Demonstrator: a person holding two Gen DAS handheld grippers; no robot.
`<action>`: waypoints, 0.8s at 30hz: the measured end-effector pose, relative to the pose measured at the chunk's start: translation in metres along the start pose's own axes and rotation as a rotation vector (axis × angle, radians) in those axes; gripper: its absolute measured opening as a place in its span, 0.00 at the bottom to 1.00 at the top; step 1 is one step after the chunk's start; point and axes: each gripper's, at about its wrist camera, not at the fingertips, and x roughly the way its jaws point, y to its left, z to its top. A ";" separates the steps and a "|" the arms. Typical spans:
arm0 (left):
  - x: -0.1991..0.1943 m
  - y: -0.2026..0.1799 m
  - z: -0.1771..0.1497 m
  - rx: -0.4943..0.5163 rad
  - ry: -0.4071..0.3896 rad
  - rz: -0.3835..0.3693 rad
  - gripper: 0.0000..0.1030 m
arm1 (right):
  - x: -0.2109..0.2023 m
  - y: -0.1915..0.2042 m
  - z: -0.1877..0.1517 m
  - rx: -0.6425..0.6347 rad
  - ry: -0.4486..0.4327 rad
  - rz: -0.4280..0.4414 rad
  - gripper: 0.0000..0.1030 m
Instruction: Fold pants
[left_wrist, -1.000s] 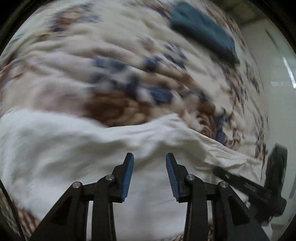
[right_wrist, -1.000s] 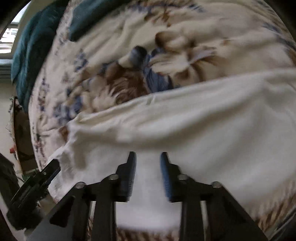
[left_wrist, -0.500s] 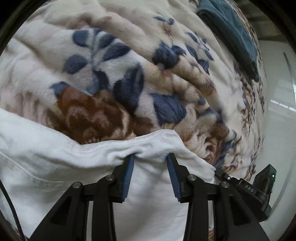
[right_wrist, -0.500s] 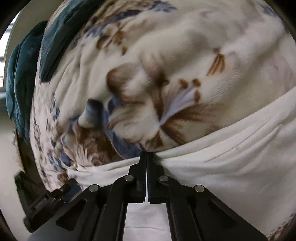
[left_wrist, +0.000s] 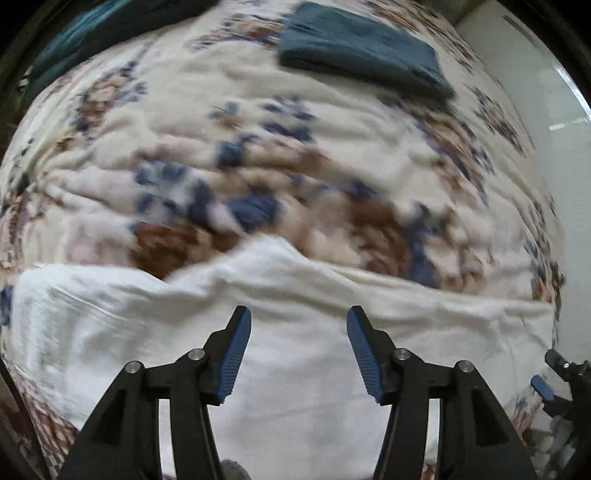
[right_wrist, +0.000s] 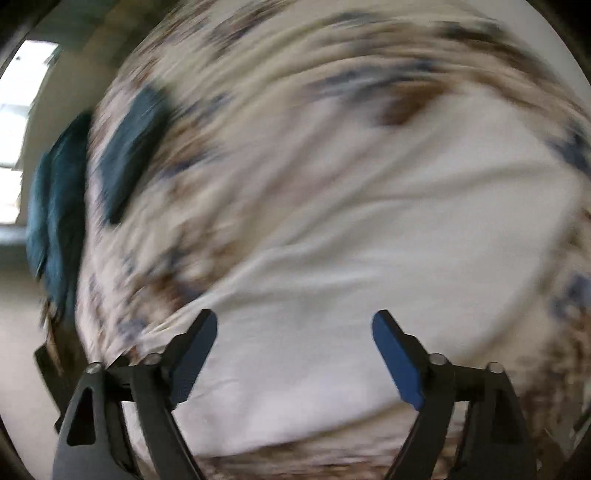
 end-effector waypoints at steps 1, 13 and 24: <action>0.004 -0.012 -0.005 0.010 0.006 -0.006 0.55 | -0.006 -0.030 0.005 0.042 -0.021 -0.023 0.87; 0.028 -0.132 -0.047 0.145 0.029 -0.002 0.78 | 0.046 -0.213 0.067 0.326 -0.105 0.455 0.86; 0.022 -0.193 -0.057 0.305 -0.043 0.106 0.78 | 0.090 -0.191 0.090 0.313 -0.053 0.578 0.58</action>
